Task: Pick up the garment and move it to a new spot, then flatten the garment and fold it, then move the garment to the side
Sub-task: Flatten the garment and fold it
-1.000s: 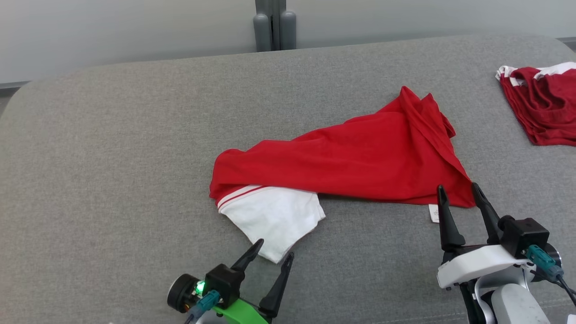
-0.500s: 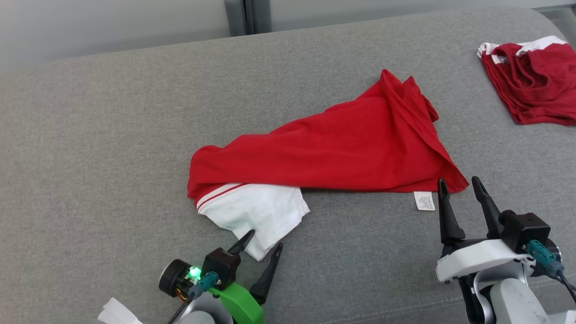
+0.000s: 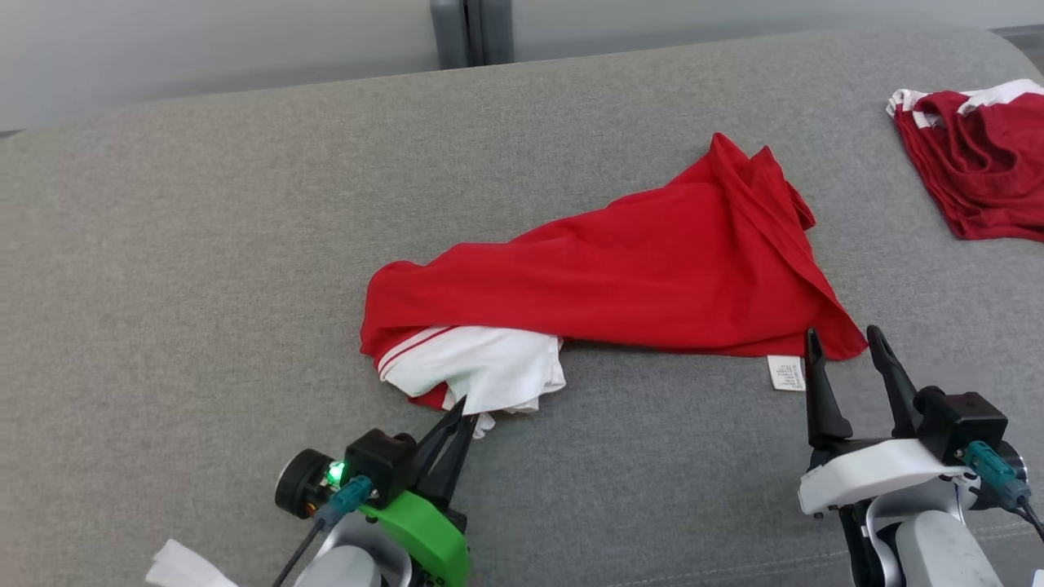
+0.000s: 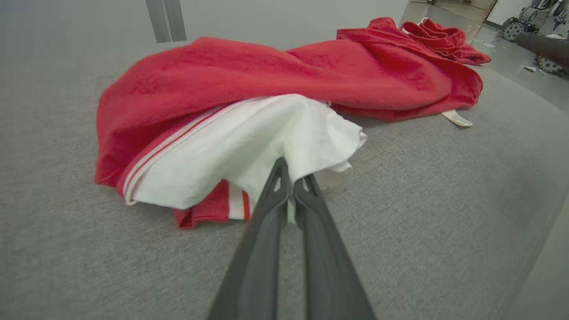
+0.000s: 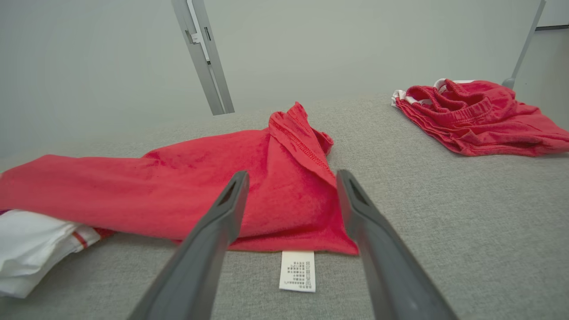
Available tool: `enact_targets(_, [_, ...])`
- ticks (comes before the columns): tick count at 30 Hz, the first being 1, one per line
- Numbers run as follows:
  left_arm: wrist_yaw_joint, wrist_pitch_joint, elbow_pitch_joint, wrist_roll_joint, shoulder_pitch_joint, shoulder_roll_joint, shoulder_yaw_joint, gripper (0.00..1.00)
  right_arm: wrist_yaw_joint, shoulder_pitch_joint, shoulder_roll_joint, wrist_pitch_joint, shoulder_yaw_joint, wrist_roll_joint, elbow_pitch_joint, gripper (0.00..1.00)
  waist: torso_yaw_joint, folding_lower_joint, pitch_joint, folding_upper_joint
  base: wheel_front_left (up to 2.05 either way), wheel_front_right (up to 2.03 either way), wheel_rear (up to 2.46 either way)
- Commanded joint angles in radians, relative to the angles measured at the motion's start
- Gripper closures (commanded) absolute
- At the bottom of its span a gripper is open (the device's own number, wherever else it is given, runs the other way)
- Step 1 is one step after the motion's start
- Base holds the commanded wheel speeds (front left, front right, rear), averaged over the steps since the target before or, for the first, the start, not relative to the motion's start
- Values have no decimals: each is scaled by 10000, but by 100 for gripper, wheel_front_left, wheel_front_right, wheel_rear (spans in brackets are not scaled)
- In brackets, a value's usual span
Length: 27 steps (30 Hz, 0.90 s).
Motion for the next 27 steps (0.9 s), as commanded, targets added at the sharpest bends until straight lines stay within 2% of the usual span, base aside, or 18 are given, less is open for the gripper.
enact_targets(1, [6,-2,-190,81,165,187,192,100,-17,149,-7,-40,-7,62,35,0,272,0,-210,-1,0,0,0])
enact_targets(6, [100,-2,-1067,403,682,612,699,100,-17,294,1,-36,-38,168,149,0,721,0,-492,-1,0,0,0])
enact_targets(10, [118,-2,-1538,544,1246,925,714,100,-17,344,6,-35,-20,261,273,0,1002,0,-609,-1,0,0,0])
enact_targets(13, [87,71,-1492,443,1628,973,483,100,-17,305,8,-35,19,309,378,0,1118,0,-671,-1,0,0,0])
enact_targets(16, [39,114,-1192,222,1893,775,140,100,-17,276,10,-35,83,375,475,0,1178,0,-739,-1,0,0,0])
enact_targets(18, [23,83,-945,151,1932,665,-82,78,-17,278,9,-35,117,383,518,0,1184,0,-783,-1,0,0,0])
enact_targets(19, [28,76,-798,115,1961,592,-222,16,-17,274,8,-35,130,376,540,0,1181,0,-811,-1,0,0,0])
enact_targets(20, [23,60,-709,126,1946,562,-317,0,-17,275,7,-35,130,387,559,0,1178,0,-835,-1,0,0,0])
enact_targets(23, [12,13,-671,-130,1878,388,-327,0,-17,353,-72,-35,60,427,575,0,1196,0,-927,-1,0,0,0])
enact_targets(27, [7,-8,-1161,-200,1686,445,18,0,-17,459,-122,-35,7,453,592,0,1223,0,-1031,-1,0,0,0])
